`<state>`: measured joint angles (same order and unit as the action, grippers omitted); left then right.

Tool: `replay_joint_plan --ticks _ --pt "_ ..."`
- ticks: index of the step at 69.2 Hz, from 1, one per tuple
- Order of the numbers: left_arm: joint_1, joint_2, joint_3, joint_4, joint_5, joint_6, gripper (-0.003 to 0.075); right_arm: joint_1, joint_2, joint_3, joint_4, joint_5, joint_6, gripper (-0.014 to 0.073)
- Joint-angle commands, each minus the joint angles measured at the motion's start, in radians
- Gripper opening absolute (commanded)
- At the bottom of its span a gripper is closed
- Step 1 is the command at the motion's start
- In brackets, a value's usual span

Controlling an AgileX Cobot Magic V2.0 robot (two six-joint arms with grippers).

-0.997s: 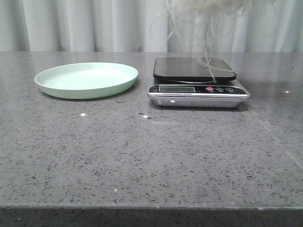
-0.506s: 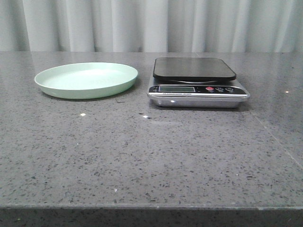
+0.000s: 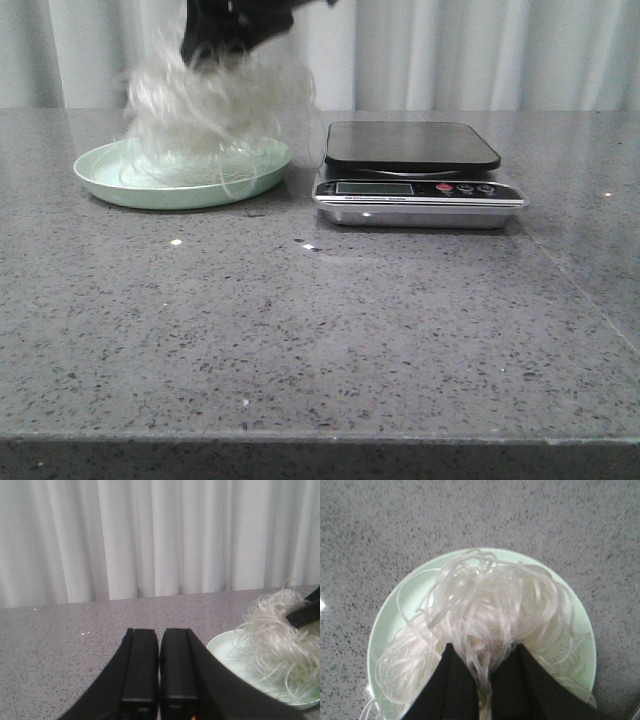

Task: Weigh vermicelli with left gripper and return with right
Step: 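Lower the vermicelli onto the green plate and open the right gripper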

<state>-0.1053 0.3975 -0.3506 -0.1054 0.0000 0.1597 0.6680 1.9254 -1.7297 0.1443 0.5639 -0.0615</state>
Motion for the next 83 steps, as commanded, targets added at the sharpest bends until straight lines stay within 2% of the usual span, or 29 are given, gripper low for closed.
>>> replay_joint_plan --ticks 1,54,60,67,73,77,83 --pt "0.001 0.004 -0.029 -0.007 -0.078 -0.006 0.0136 0.004 -0.049 -0.045 -0.001 -0.070 -0.005 0.0150" --pt "0.001 0.004 -0.029 -0.007 -0.078 -0.006 0.0136 0.004 -0.049 -0.045 0.019 -0.119 -0.005 0.0162" --pt "0.001 0.004 -0.029 -0.007 -0.078 -0.006 0.0136 0.004 -0.050 -0.045 0.019 -0.118 -0.005 0.0234" --pt "0.001 0.004 -0.029 -0.007 -0.078 -0.006 0.0136 0.004 -0.056 -0.046 0.019 -0.118 -0.005 0.0390" --pt "0.001 0.004 -0.029 -0.007 -0.078 -0.006 0.0136 0.004 -0.067 -0.046 0.019 -0.118 -0.005 0.0490" --pt "0.001 0.004 -0.029 -0.007 -0.078 -0.006 0.0136 0.002 -0.077 -0.046 0.018 -0.115 -0.005 0.0523" --pt "0.001 0.004 -0.029 -0.007 -0.078 -0.006 0.0136 0.000 -0.108 -0.046 0.007 -0.105 -0.005 0.0528"
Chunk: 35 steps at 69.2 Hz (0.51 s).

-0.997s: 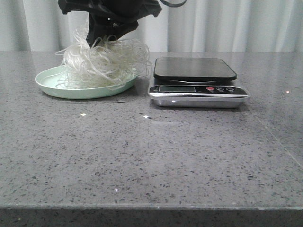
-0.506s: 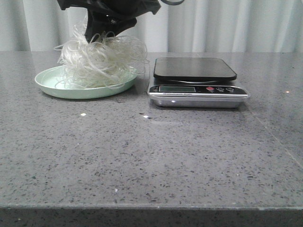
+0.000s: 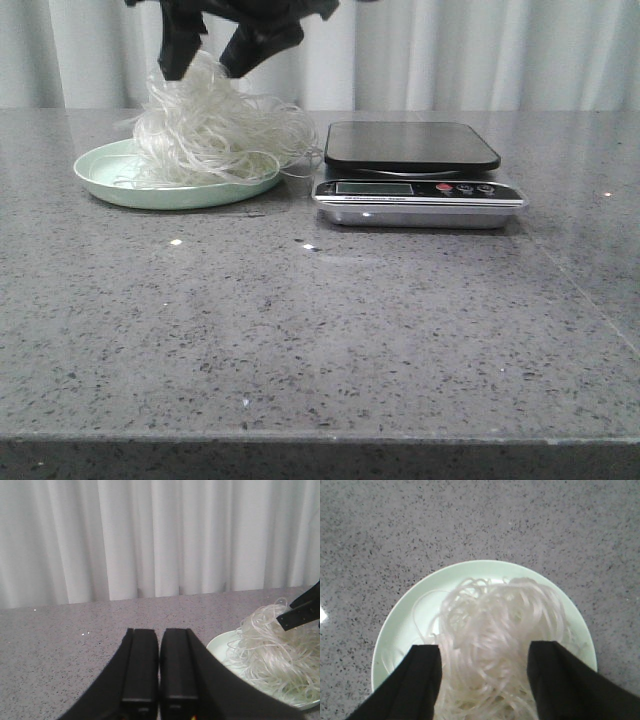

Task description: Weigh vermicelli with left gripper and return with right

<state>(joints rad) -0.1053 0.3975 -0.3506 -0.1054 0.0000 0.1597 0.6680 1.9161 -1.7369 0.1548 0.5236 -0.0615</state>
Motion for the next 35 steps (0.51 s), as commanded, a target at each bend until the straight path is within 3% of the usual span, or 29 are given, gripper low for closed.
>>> replay_joint_plan --ticks 1,22,28,35 --pt "0.001 0.004 -0.029 -0.007 -0.078 -0.006 0.0136 -0.003 -0.107 -0.039 -0.008 -0.056 -0.005 0.0528" --pt "0.001 0.004 -0.029 -0.007 -0.078 -0.006 0.0136 -0.085 -0.284 -0.039 -0.039 0.051 -0.005 0.0523" --pt "0.001 0.004 -0.029 -0.007 -0.078 -0.006 0.0136 -0.135 -0.339 -0.038 -0.039 0.073 -0.005 0.0458" --pt "0.001 0.004 -0.029 -0.007 -0.078 -0.006 0.0136 -0.219 -0.413 -0.029 -0.041 0.096 -0.005 0.0268"
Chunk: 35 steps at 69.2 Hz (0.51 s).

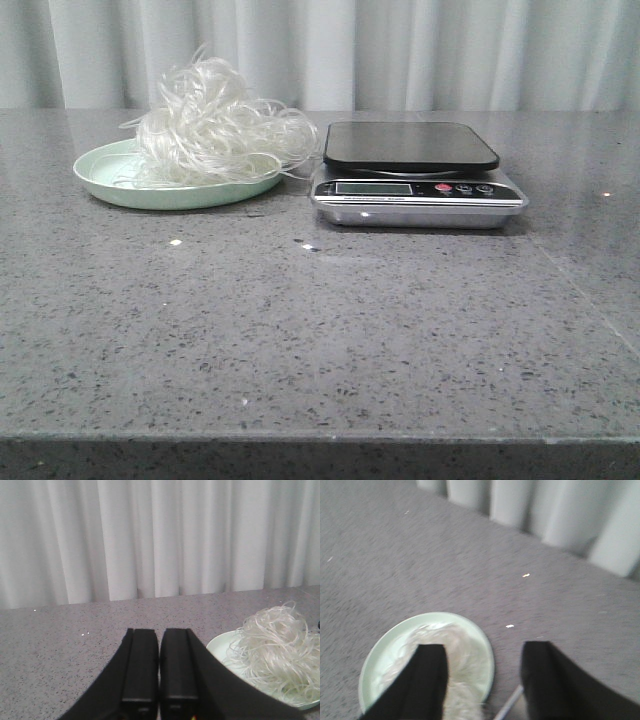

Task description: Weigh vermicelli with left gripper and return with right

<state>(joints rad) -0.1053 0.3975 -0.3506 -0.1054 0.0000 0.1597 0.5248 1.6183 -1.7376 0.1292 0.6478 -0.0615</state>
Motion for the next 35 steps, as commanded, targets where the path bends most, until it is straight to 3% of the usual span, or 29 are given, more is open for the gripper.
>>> replay_joint_plan --ticks 1,7,21,35 --pt "0.001 0.004 -0.029 -0.007 -0.078 -0.006 0.0136 -0.081 -0.116 -0.028 -0.015 -0.026 -0.005 0.0256" --pt "0.001 0.004 -0.029 -0.007 -0.078 -0.006 0.0136 -0.150 -0.172 -0.003 -0.015 -0.003 -0.005 0.0140" --pt "0.001 0.004 -0.029 -0.007 -0.078 -0.006 0.0136 -0.284 -0.321 0.194 -0.015 -0.032 -0.005 0.0151" --pt "0.001 0.004 -0.029 -0.007 -0.078 -0.006 0.0136 -0.344 -0.561 0.594 -0.015 -0.256 -0.005 0.0151"
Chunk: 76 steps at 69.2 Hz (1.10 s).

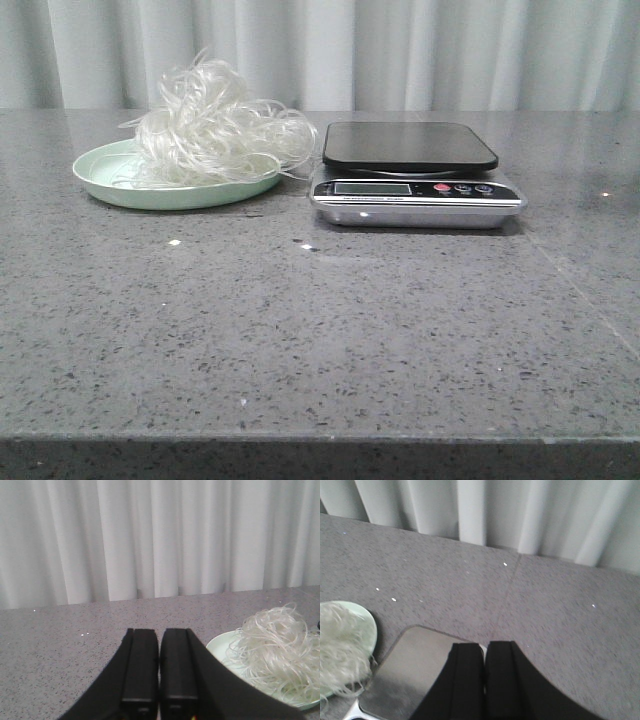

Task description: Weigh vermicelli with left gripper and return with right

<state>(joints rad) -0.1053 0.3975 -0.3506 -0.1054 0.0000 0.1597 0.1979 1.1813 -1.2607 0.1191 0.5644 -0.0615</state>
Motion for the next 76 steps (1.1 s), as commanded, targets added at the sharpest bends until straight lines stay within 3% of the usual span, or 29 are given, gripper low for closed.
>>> replay_joint_plan --ticks 1,22,36,54,76 --pt "0.001 0.004 -0.029 -0.007 -0.078 -0.006 0.0136 -0.019 -0.149 0.157 -0.005 -0.197 -0.005 0.0151" --pt "0.001 0.004 -0.029 -0.007 -0.078 -0.006 0.0136 -0.036 -0.507 0.673 -0.006 -0.514 -0.005 0.0151" --pt "0.001 0.004 -0.029 -0.007 -0.078 -0.006 0.0136 -0.036 -0.767 0.878 -0.006 -0.538 -0.005 0.0151" --pt "0.001 0.004 -0.029 -0.007 -0.078 -0.006 0.0136 -0.036 -0.974 0.943 -0.006 -0.537 -0.005 0.0151" --pt "0.001 0.004 -0.027 -0.007 -0.080 -0.006 0.0136 -0.036 -0.990 0.943 -0.006 -0.536 -0.005 0.0151"
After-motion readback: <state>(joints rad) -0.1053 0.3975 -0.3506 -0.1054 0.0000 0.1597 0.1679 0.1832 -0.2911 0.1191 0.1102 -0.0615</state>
